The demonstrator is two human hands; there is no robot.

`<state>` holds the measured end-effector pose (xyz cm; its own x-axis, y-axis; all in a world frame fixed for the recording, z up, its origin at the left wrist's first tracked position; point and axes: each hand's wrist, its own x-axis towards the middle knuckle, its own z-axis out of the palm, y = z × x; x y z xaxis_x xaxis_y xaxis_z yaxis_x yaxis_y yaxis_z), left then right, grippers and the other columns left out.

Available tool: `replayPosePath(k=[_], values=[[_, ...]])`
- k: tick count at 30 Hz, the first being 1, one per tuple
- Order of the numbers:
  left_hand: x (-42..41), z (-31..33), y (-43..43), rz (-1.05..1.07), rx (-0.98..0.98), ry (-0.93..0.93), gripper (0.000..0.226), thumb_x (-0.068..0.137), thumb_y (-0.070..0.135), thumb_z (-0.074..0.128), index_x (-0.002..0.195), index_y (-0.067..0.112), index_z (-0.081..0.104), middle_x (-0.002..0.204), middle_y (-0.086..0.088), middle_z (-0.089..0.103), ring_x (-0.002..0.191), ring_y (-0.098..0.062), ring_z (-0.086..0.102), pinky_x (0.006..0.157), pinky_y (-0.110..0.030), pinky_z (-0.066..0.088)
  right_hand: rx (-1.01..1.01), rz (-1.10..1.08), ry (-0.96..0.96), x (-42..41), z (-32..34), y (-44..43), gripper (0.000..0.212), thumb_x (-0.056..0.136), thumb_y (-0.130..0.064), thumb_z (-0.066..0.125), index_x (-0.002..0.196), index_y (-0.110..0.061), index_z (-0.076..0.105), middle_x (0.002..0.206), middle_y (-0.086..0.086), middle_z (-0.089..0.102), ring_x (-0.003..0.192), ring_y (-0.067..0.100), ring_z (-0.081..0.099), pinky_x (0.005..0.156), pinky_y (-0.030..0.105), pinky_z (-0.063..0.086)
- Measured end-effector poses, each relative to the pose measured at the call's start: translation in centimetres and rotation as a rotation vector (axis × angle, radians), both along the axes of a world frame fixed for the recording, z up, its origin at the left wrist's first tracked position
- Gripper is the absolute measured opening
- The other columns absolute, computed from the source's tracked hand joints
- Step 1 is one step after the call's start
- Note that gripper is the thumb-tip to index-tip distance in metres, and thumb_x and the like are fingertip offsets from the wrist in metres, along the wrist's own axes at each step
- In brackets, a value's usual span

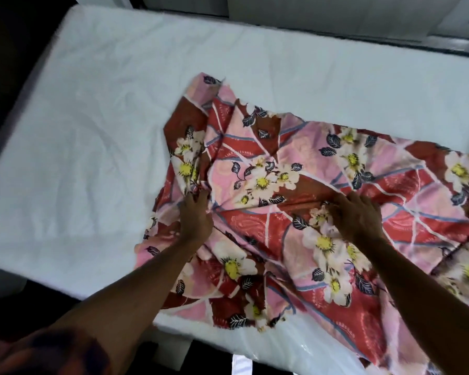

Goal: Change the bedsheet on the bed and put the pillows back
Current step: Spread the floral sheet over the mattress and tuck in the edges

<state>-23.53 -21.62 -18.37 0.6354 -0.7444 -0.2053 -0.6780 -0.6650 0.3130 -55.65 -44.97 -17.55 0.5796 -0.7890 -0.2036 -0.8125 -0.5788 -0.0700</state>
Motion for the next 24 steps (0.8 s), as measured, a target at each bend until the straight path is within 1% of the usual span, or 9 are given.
replayPosePath(k=[5, 8, 10, 13, 15, 17, 19, 21, 24], values=[[9.4, 0.2, -3.9, -0.086, -0.024, -0.121, 0.062, 0.080, -0.012, 0.059, 0.137, 0.012, 0.057, 0.126, -0.032, 0.055, 0.110, -0.050, 0.055, 0.088, -0.052, 0.052, 0.019, 0.078, -0.093, 3.4, -0.2, 4.5, 0.033, 0.096, -0.044, 0.041, 0.105, -0.022, 0.065, 0.083, 0.009, 0.067, 0.074, 0.035, 0.066, 0.066, 0.041, 0.049], [15.2, 0.3, -7.1, -0.176, -0.016, -0.137, 0.053, 0.079, -0.007, 0.063, 0.129, 0.011, 0.065, 0.122, -0.032, 0.060, 0.104, -0.050, 0.060, 0.084, -0.053, 0.056, 0.063, -0.077, -0.154, 7.3, -0.6, 9.7, 0.031, 0.095, -0.040, 0.043, 0.092, -0.016, 0.063, 0.076, 0.010, 0.064, 0.068, 0.035, 0.064, 0.060, 0.041, 0.048], [18.1, 0.8, -10.2, -0.261, -0.018, -0.122, 0.045, 0.076, -0.005, 0.072, 0.119, 0.006, 0.070, 0.119, -0.031, 0.063, 0.099, -0.049, 0.064, 0.079, -0.052, 0.057, 0.127, -0.225, -0.220, 10.5, -0.9, 13.6, 0.031, 0.093, -0.038, 0.042, 0.092, -0.014, 0.062, 0.076, 0.010, 0.064, 0.068, 0.034, 0.065, 0.057, 0.042, 0.049], [20.1, 1.5, -16.9, -0.299, -0.048, -0.063, 0.063, 0.072, -0.012, 0.067, 0.133, 0.003, 0.059, 0.134, -0.030, 0.056, 0.109, -0.049, 0.061, 0.086, -0.050, 0.054, 0.255, -0.475, -0.322, 15.3, -0.6, 18.5, 0.032, 0.093, -0.042, 0.037, 0.098, -0.019, 0.058, 0.085, 0.007, 0.066, 0.079, 0.032, 0.067, 0.064, 0.044, 0.054], [19.6, 1.8, -21.7, -0.336, -0.114, -0.012, 0.077, 0.074, -0.014, 0.065, 0.147, 0.003, 0.045, 0.147, -0.026, 0.045, 0.125, -0.047, 0.052, 0.099, -0.049, 0.049, 0.403, -0.625, -0.327, 18.9, 0.1, 20.7, 0.047, 0.093, -0.050, 0.024, 0.101, -0.020, 0.058, 0.096, 0.004, 0.068, 0.093, 0.031, 0.067, 0.073, 0.045, 0.053], [18.5, 2.0, -25.8, -0.457, -0.159, 0.035, 0.083, 0.077, -0.013, 0.066, 0.152, 0.005, 0.035, 0.153, -0.023, 0.039, 0.138, -0.043, 0.040, 0.110, -0.049, 0.041, 0.494, -0.681, -0.354, 22.2, 0.8, 22.8, 0.057, 0.091, -0.053, 0.016, 0.106, -0.018, 0.057, 0.100, 0.003, 0.068, 0.098, 0.030, 0.066, 0.076, 0.041, 0.050], [17.3, 2.1, -28.9, -0.573, -0.177, 0.026, 0.086, 0.079, -0.008, 0.064, 0.155, 0.008, 0.028, 0.157, -0.022, 0.034, 0.144, -0.042, 0.032, 0.115, -0.050, 0.033, 0.560, -0.724, -0.451, 25.0, 1.5, 23.3, 0.054, 0.091, -0.052, 0.017, 0.105, -0.016, 0.055, 0.102, 0.006, 0.067, 0.098, 0.032, 0.065, 0.077, 0.041, 0.048], [16.1, 2.2, -29.9, -0.577, -0.202, -0.009, 0.085, 0.081, -0.005, 0.056, 0.158, 0.012, 0.022, 0.160, -0.018, 0.030, 0.148, -0.041, 0.025, 0.119, -0.051, 0.027, 0.642, -0.767, -0.594, 27.2, 1.4, 22.1, 0.055, 0.091, -0.053, 0.019, 0.103, -0.012, 0.054, 0.100, 0.013, 0.066, 0.096, 0.036, 0.064, 0.077, 0.041, 0.045], [14.6, 2.8, -27.0, -0.505, -0.308, -0.035, 0.071, 0.089, 0.006, 0.052, 0.156, 0.013, 0.029, 0.158, -0.016, 0.033, 0.146, -0.037, 0.028, 0.118, -0.046, 0.031, 0.725, -0.687, -0.777, 28.4, 0.7, 17.7, 0.052, 0.097, -0.053, 0.024, 0.118, -0.015, 0.053, 0.100, 0.011, 0.068, 0.088, 0.032, 0.065, 0.076, 0.044, 0.052]])
